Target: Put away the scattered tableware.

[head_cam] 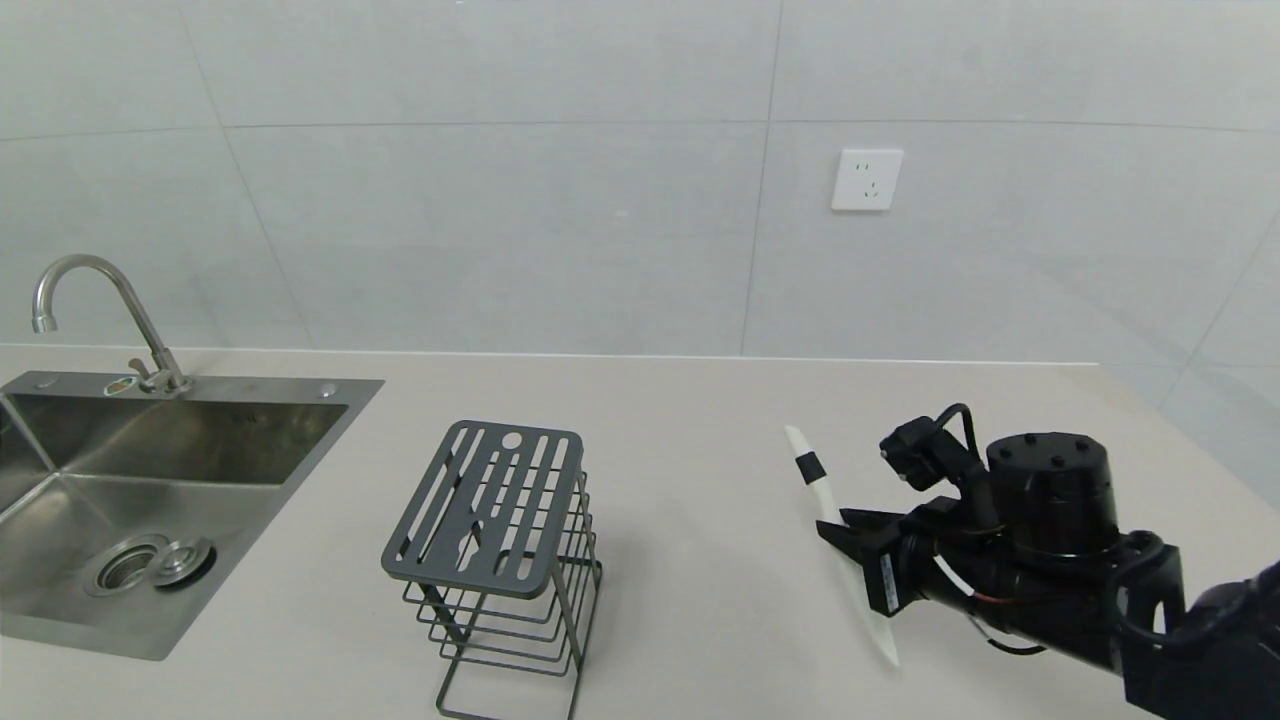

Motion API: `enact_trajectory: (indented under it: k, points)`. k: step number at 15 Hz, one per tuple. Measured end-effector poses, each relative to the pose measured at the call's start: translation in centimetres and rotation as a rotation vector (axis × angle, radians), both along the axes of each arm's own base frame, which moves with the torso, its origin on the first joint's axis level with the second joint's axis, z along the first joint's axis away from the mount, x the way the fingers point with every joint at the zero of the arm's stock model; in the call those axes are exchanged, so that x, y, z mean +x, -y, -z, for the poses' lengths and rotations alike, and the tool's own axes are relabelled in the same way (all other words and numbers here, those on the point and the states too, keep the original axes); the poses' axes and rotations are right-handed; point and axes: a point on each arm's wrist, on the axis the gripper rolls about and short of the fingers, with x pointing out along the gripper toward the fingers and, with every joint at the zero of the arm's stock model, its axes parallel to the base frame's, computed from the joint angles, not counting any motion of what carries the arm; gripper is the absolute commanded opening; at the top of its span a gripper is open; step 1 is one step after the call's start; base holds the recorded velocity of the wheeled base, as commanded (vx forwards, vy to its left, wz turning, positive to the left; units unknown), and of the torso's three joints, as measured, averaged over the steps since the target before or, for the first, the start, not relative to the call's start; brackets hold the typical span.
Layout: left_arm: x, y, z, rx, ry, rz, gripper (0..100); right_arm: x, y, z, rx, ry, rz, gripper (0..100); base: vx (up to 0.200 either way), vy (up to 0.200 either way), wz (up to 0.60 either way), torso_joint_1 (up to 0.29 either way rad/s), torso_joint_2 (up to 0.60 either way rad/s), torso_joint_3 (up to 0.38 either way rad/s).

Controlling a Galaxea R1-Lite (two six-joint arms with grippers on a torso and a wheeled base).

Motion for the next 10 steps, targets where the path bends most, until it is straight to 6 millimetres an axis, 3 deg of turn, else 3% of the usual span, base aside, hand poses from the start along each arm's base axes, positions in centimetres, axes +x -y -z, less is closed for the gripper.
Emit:
enact_trajectory:
  k: [7, 10]
  points:
    - [0.0, 0.1, -0.4, 0.063, 0.046, 0.05, 100, -0.4, 2.3, -0.3, 0.032, 0.162, -0.279, 0, 0.0, 0.0, 0.0, 0.0, 0.0, 0.0]
    - [-0.9, 0.2, -4.0, 0.063, 0.355, 0.085, 100, -0.5, 2.2, -0.8, 0.041, 0.207, -0.339, 0, 0.0, 0.0, 0.0, 0.0, 0.0, 0.0]
